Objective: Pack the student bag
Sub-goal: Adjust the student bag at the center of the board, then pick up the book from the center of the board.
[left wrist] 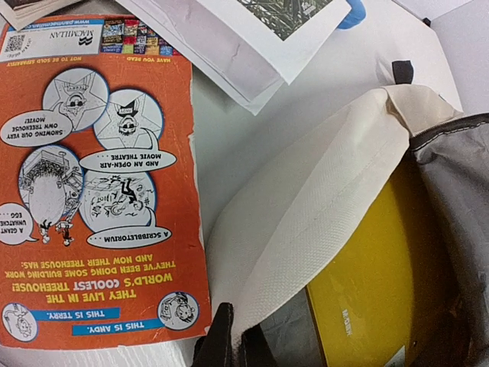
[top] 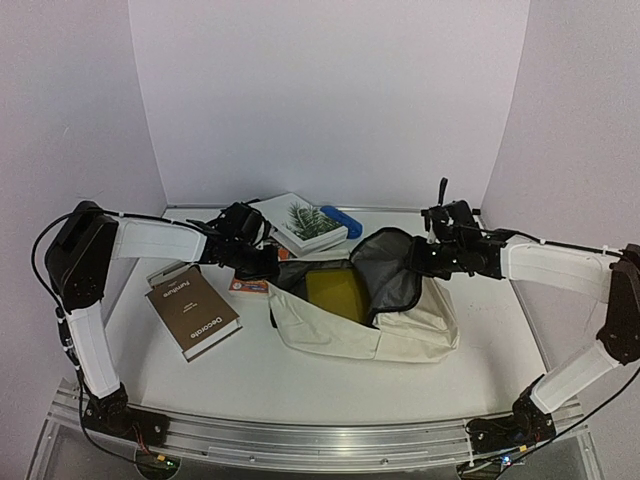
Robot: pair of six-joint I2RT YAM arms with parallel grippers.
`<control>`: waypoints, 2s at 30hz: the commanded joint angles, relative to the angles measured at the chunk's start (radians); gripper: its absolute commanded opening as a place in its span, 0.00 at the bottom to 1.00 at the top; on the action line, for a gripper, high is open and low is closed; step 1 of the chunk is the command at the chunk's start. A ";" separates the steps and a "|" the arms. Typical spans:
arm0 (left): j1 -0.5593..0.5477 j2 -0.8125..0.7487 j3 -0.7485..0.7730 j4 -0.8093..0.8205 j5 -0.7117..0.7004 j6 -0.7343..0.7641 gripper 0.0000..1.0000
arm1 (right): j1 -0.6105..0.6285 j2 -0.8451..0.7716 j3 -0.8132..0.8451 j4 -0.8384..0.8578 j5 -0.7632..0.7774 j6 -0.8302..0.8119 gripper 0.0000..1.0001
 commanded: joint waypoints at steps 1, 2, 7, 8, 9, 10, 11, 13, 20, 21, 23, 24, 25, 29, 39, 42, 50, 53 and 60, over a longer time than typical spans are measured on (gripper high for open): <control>0.009 -0.063 -0.018 0.041 0.014 -0.066 0.00 | -0.004 0.008 -0.025 0.030 -0.019 0.040 0.07; 0.009 -0.066 -0.022 0.044 0.015 -0.070 0.00 | -0.006 0.003 -0.037 0.025 -0.011 0.047 0.10; 0.009 -0.084 -0.036 0.063 0.049 -0.074 0.08 | -0.015 -0.030 -0.082 -0.006 0.035 0.075 0.37; 0.009 -0.088 -0.037 0.066 0.058 -0.074 0.11 | -0.016 -0.038 -0.087 -0.012 0.044 0.079 0.48; 0.009 -0.094 -0.037 0.068 0.066 -0.074 0.14 | -0.017 -0.046 -0.092 -0.019 0.057 0.081 0.57; 0.009 -0.101 -0.038 0.069 0.071 -0.075 0.17 | -0.019 -0.055 -0.095 -0.027 0.070 0.083 0.65; 0.009 -0.111 -0.040 0.068 0.075 -0.076 0.21 | -0.021 -0.066 -0.099 -0.034 0.080 0.083 0.67; 0.009 -0.132 -0.044 0.068 0.079 -0.079 0.31 | -0.030 -0.084 -0.103 -0.046 0.089 0.080 0.70; 0.037 -0.223 -0.072 0.067 0.132 -0.103 0.67 | -0.108 -0.124 -0.109 -0.065 0.032 0.037 0.81; 0.045 -0.241 -0.080 0.064 0.140 -0.107 0.70 | -0.114 -0.133 -0.103 -0.068 0.020 0.025 0.83; 0.061 -0.277 -0.097 0.049 0.144 -0.110 0.76 | -0.115 -0.162 -0.089 -0.071 -0.004 -0.008 0.88; 0.071 -0.294 -0.106 0.038 0.144 -0.109 0.79 | -0.115 -0.180 -0.081 -0.071 -0.022 -0.024 0.91; 0.085 -0.312 -0.119 0.029 0.144 -0.108 0.82 | -0.115 -0.201 -0.070 -0.071 -0.039 -0.039 0.93; 0.163 -0.387 -0.177 -0.023 0.140 -0.109 0.90 | -0.115 -0.279 -0.010 -0.078 -0.111 -0.097 0.98; 0.485 -0.603 -0.373 -0.094 0.172 -0.178 1.00 | 0.033 -0.282 0.159 -0.046 -0.172 -0.103 0.96; 0.584 -0.663 -0.440 -0.103 0.159 -0.194 1.00 | 0.154 -0.194 0.218 -0.032 -0.139 -0.099 0.90; 0.745 -0.748 -0.609 -0.064 0.146 -0.271 1.00 | 0.369 0.112 0.327 0.177 -0.234 -0.011 0.78; 0.748 -0.778 -0.648 -0.044 0.125 -0.293 1.00 | 0.418 0.252 0.393 0.258 -0.307 0.037 0.77; 0.748 -0.807 -0.676 -0.054 0.122 -0.296 1.00 | 0.483 0.542 0.563 0.349 -0.429 0.139 0.64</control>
